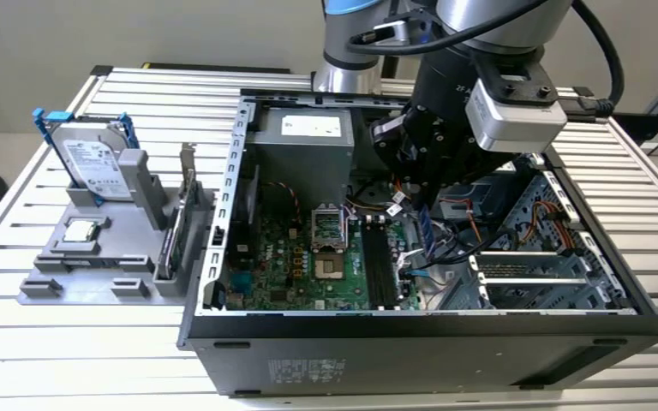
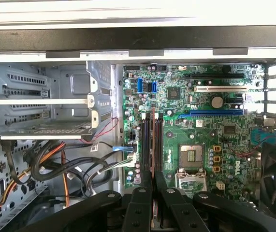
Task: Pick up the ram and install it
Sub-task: 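Insert the ram into the slot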
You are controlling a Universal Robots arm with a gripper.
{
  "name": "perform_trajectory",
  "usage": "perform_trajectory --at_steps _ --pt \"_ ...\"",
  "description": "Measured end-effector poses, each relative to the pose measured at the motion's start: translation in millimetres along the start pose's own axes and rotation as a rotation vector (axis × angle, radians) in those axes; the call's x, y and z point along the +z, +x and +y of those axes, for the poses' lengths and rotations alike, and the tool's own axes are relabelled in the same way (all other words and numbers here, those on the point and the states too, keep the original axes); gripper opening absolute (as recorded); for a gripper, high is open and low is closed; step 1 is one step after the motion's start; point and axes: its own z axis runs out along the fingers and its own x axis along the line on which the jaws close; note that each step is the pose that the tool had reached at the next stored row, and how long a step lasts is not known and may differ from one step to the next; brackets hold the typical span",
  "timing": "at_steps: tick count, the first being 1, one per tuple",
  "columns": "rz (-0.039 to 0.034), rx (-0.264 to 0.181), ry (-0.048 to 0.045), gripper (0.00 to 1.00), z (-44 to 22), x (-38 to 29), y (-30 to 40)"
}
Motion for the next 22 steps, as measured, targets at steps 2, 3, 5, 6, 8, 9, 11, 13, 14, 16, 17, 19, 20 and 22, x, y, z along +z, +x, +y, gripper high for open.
perform_trajectory --at_steps 2,3,5,6,8,9,11,13,14,16,17,19,20,22 --pt "0.0005 0.000 -0.0021 0.00 0.0 1.5 0.0" --pt "0.0007 0.000 -0.0032 0.00 0.0 2.3 0.0" --pt "0.0010 0.000 -0.0065 0.00 0.0 4.0 0.0" --pt "0.0011 0.000 -0.0079 0.00 0.0 4.7 0.0" --pt "0.0011 0.000 -0.0092 0.00 0.1 6.0 0.0" --pt "0.0011 0.000 -0.0092 0.00 0.0 6.6 0.0" --pt "0.0011 0.000 -0.0094 0.00 0.1 7.8 0.0" --pt "0.0012 0.000 -0.0096 0.00 0.1 8.8 0.0" --pt "0.0011 0.000 -0.0096 0.00 0.1 9.4 0.0" --pt "0.0012 0.000 -0.0096 0.00 0.1 10.4 0.2" --pt "0.0012 0.000 -0.0097 0.00 0.1 11.0 0.6" --pt "0.0012 0.000 -0.0096 0.00 0.1 12.0 1.2" --pt "0.0012 0.000 -0.0096 0.00 0.1 12.6 1.5" --pt "0.0011 0.000 -0.0096 0.00 0.1 13.8 2.4"
